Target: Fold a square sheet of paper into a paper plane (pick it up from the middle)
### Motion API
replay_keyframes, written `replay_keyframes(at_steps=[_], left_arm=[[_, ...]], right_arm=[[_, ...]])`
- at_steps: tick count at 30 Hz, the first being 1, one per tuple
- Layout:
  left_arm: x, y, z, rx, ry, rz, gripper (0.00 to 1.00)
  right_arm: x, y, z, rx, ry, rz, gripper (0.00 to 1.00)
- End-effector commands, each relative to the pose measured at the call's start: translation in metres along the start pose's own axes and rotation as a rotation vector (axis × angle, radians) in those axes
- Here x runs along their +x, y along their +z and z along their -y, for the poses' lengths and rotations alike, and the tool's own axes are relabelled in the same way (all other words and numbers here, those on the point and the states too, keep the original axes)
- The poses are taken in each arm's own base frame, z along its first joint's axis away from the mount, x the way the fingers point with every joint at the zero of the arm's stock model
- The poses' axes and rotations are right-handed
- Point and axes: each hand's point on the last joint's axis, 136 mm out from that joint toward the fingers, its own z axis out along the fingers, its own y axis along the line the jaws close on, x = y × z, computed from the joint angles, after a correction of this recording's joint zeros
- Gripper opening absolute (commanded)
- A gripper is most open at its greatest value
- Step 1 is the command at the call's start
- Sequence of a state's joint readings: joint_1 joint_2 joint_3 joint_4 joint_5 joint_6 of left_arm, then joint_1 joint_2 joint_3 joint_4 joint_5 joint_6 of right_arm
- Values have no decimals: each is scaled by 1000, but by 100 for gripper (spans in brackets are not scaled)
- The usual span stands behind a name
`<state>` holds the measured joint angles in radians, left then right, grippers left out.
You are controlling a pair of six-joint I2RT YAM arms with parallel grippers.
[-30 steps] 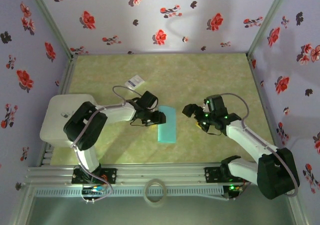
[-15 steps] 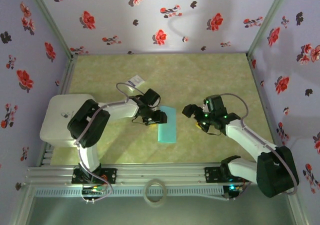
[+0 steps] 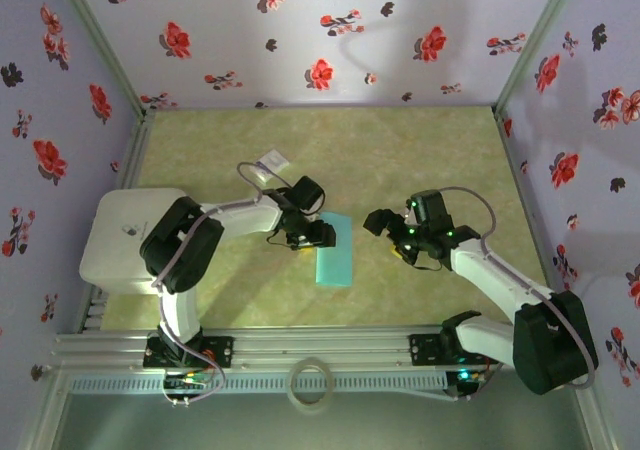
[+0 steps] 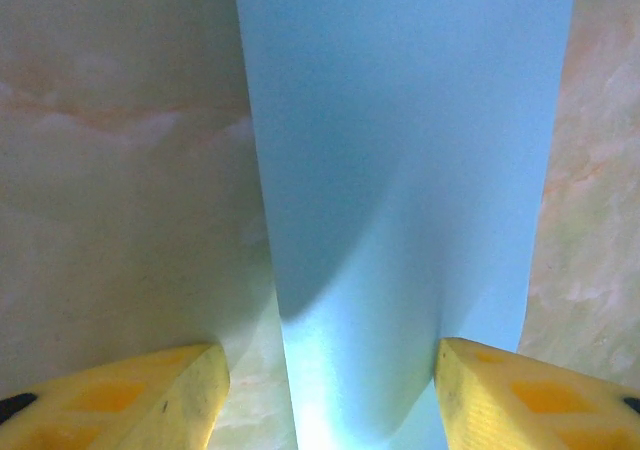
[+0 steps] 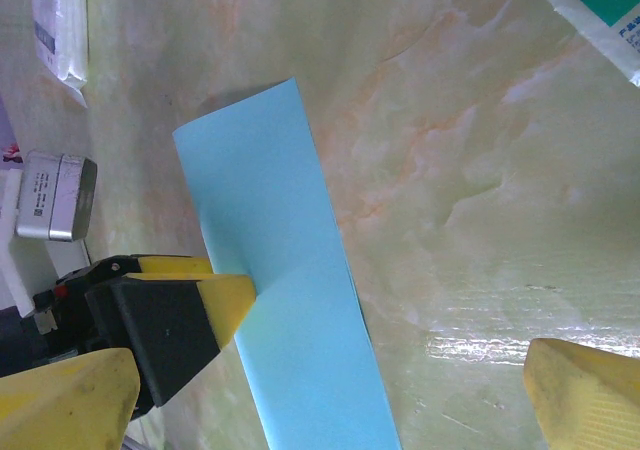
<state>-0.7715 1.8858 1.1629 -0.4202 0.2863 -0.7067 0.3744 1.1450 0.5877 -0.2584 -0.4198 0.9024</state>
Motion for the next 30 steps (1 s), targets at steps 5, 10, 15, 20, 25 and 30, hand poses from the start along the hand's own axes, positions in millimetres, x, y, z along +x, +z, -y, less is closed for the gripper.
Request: replay_keyframes(at_steps=[5,10,15,20,25,30], left_arm=[[13,26,-58,-235,-20,-49,59],[11,28,-59,-241,-40,-41,59],[9,29,-59,-246,-43,-38,59],[11,30,-61,-253,-30,-45,59],[13,31,-64,-264,-23,-52,59],[13,32,-65,-264,-20,-53,59]], right_arm=[[5,2,6,26,15,-12,99],[6,3,6,24,15,-19,99],[7,5,5,21,12,-27,99],[8,6,5,16,7,-37,97],[11,11,2,4,-1,-56,92],[16,19,1,5,-16,-87,72]])
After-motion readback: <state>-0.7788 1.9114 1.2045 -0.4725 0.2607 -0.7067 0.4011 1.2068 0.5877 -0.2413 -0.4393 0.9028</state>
